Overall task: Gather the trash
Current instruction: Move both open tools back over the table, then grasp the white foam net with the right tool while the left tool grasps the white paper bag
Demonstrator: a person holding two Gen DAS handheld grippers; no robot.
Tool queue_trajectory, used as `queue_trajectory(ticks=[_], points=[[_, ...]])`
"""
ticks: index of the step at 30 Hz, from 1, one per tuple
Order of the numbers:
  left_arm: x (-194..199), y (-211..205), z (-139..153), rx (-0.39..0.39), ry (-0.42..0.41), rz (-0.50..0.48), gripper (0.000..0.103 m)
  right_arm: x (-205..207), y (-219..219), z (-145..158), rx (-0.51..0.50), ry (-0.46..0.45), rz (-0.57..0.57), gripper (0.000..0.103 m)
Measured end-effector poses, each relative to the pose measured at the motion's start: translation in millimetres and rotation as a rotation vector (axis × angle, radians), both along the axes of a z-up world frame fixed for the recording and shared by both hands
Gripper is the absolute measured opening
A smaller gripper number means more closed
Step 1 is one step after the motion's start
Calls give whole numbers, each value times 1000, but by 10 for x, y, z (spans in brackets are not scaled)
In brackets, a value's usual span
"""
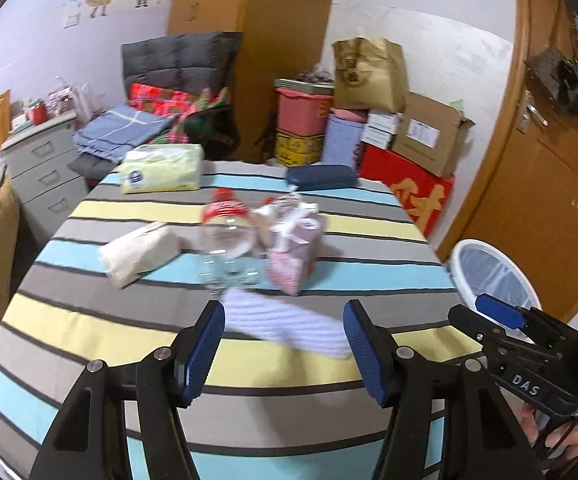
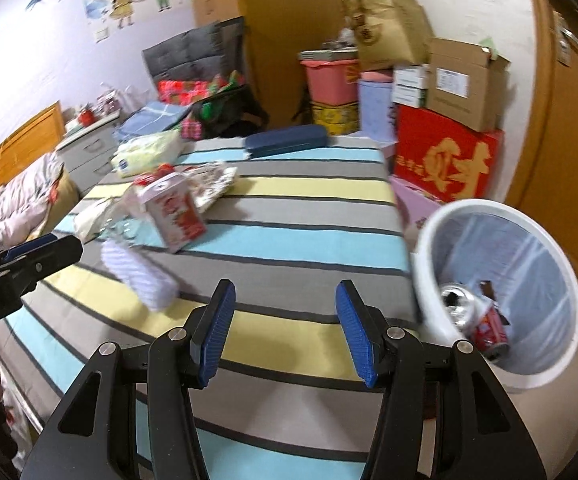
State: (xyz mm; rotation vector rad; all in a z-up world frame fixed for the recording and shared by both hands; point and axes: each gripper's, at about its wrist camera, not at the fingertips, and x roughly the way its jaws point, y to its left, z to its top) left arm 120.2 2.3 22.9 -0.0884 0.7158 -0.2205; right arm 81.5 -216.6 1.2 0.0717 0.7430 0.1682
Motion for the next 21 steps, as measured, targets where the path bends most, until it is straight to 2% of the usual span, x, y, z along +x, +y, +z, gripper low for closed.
queue_trajectory(ticks=[3,7,11,21], points=[[-19,198,-48,18,8,28,61,31,176,-11,12,4,53,54],[6,544,-86,-20,14,86,62,104,423,-45,1,19,103,54],[55,750,-152,-8,28,110,62,146,623,-66,25,24,160,54],[441,1215,-288,5,66,135,66,360,1055,-128,-52,35,245,54]])
